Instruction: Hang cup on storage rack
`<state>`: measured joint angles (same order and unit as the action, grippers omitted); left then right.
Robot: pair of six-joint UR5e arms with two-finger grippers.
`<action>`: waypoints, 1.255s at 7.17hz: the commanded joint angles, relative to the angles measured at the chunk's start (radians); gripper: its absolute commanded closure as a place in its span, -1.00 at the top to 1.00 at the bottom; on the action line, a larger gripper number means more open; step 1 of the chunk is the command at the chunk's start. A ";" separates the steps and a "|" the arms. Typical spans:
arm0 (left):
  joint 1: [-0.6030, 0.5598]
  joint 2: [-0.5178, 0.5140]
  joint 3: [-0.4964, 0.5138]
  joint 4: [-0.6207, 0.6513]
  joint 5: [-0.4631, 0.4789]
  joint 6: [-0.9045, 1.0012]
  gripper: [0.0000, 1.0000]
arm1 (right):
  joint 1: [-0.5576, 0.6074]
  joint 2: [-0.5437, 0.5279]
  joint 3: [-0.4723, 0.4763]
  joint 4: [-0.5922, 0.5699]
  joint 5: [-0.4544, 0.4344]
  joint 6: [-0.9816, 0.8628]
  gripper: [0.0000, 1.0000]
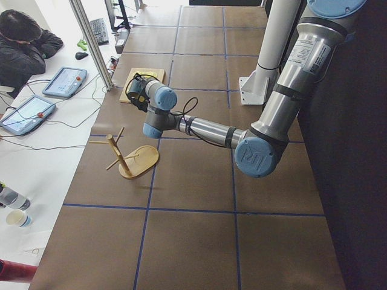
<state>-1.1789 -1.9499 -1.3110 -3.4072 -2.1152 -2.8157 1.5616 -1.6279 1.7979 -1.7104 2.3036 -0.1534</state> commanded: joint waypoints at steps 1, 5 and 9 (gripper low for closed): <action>-0.044 0.031 0.045 -0.125 0.000 -0.036 -1.00 | 0.000 0.000 0.008 0.000 -0.001 0.000 1.00; -0.053 0.028 0.211 -0.375 0.001 -0.034 -1.00 | 0.000 0.002 0.017 0.000 -0.001 0.002 1.00; -0.068 0.016 0.285 -0.385 0.014 -0.021 -1.00 | 0.000 0.000 0.029 0.000 -0.016 0.001 1.00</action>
<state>-1.2431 -1.9306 -1.0479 -3.7908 -2.1083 -2.8432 1.5616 -1.6263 1.8223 -1.7104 2.2973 -0.1529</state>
